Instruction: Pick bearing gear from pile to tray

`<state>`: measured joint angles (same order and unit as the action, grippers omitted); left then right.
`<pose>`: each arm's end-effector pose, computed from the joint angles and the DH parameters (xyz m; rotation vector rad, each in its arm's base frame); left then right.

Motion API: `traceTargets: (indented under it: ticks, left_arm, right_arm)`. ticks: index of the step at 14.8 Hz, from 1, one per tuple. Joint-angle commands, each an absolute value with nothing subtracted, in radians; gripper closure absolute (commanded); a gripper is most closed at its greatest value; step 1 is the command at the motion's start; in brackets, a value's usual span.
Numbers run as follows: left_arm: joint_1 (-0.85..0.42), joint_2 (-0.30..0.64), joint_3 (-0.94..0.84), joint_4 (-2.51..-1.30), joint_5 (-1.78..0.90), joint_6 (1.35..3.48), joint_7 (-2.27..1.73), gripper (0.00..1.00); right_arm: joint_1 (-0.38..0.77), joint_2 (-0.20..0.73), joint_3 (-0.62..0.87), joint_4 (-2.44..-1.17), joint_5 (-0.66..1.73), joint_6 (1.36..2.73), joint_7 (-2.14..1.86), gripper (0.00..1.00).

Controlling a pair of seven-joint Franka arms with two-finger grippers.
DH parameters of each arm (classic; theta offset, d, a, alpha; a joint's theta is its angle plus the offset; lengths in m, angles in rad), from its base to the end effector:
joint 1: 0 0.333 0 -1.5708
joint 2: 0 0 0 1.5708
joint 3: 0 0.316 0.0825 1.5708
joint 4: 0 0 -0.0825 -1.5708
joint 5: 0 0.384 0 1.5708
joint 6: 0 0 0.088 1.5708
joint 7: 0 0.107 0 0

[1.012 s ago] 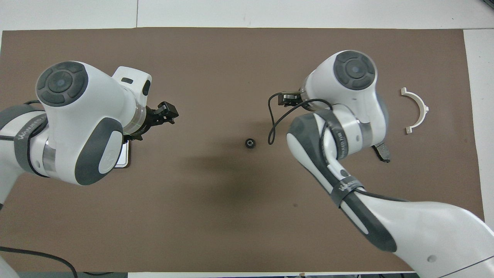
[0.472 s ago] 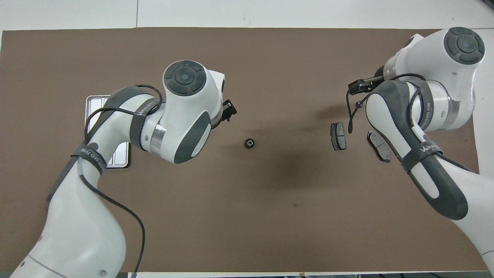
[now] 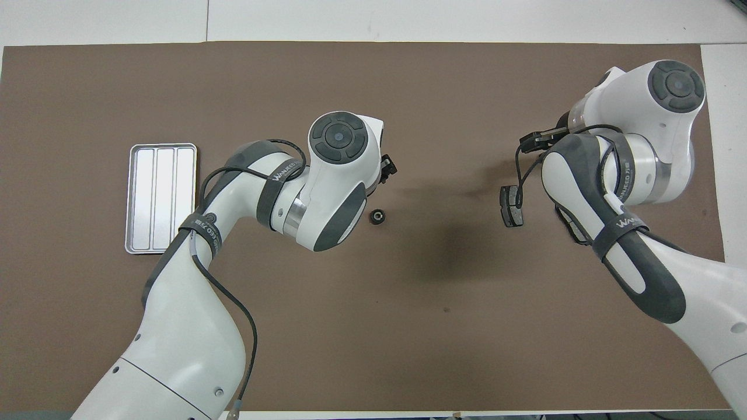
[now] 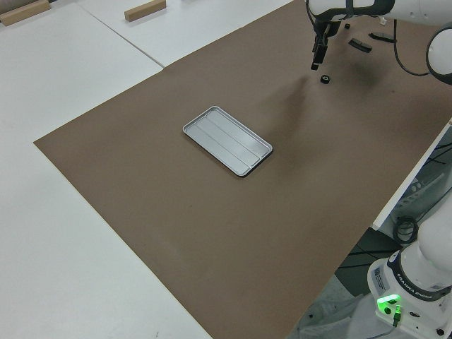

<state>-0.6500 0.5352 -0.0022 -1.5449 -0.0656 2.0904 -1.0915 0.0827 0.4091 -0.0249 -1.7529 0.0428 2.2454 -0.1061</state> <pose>0.5519 -0.4253 0.3415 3.0099 0.7237 -0.0588 0.6616 0.0410 0.3454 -3.1084 -0.2196 -0.1312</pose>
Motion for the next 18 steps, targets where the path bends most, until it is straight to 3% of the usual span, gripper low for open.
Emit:
traceTargets:
  ticks: [1, 7, 13, 18]
  left_arm:
    - [-0.707, 0.581, 0.02, -1.537, -0.083, 2.095, -1.108, 0.0]
    - [-0.71, 0.58, 0.017, -1.554, -0.084, 2.102, -1.137, 0.0]
    - [-0.71, 0.58, 0.017, -1.568, -0.089, 2.121, -1.155, 0.14]
    - [-0.726, 0.572, 0.017, -1.611, -0.089, 2.171, -1.173, 0.15]
  right_arm:
    - [0.058, 0.414, -0.015, -1.79, 0.057, 2.302, -0.155, 0.13]
    - [0.028, 0.437, -0.015, -1.792, 0.057, 2.321, -0.196, 0.13]
    - [0.028, 0.466, -0.015, -1.792, 0.057, 2.35, -0.193, 0.14]
    - [0.038, 0.479, -0.014, -1.792, 0.057, 2.356, -0.183, 0.15]
